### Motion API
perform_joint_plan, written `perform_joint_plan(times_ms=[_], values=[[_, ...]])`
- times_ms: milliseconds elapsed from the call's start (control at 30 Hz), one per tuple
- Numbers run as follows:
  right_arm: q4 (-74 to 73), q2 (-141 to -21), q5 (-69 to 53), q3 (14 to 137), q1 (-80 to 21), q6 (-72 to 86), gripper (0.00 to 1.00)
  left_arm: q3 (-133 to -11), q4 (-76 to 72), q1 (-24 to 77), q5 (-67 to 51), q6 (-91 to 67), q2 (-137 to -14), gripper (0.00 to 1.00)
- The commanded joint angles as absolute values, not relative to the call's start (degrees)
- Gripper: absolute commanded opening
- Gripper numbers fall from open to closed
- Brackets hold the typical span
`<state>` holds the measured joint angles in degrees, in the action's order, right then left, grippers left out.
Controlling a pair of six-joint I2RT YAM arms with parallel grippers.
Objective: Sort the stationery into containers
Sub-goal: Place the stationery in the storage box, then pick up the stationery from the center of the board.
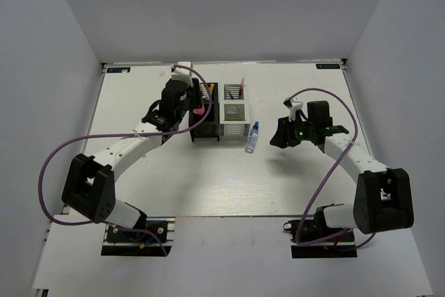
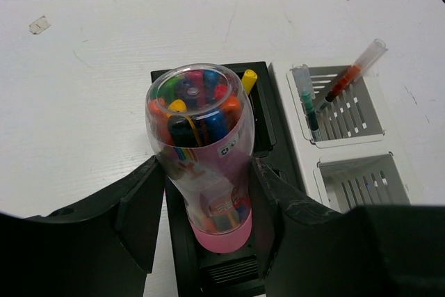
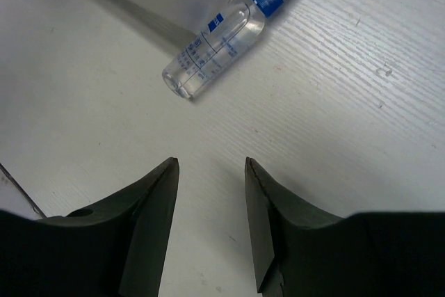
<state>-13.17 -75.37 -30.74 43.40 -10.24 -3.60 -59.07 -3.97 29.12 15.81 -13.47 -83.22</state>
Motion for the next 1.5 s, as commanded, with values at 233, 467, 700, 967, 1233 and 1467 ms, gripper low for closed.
perform_joint_plan(times_ms=[233, 467, 700, 967, 1233, 1467], values=[[-13.27, -80.24, -35.51, 52.20, -10.64, 4.11, 0.50, -57.74, -4.31, 31.38, 17.23, -11.87, -81.74, 0.59], [-15.03, -88.14, -35.16, 58.79, -11.16, 7.64, 0.53, -61.52, -2.37, 32.43, 17.23, -11.87, -81.74, 0.78], [-14.50, -93.85, -31.39, 64.32, -14.49, 10.72, 0.65, -66.62, 4.38, 32.43, 19.60, -14.67, -75.44, 0.82], [-16.61, -102.13, -19.52, 70.14, -17.67, 13.62, 0.65, -53.99, 17.64, 32.43, 25.04, -23.36, -54.97, 0.84], [-18.28, -105.37, -15.82, 70.49, -18.81, 16.43, 0.58, -48.35, 30.32, 32.43, 27.77, -33.39, -43.08, 0.88], [-18.89, -108.54, -12.14, 73.03, -22.67, 17.84, 0.58, -46.68, 32.17, 32.43, 27.25, -35.50, -43.59, 0.89]])
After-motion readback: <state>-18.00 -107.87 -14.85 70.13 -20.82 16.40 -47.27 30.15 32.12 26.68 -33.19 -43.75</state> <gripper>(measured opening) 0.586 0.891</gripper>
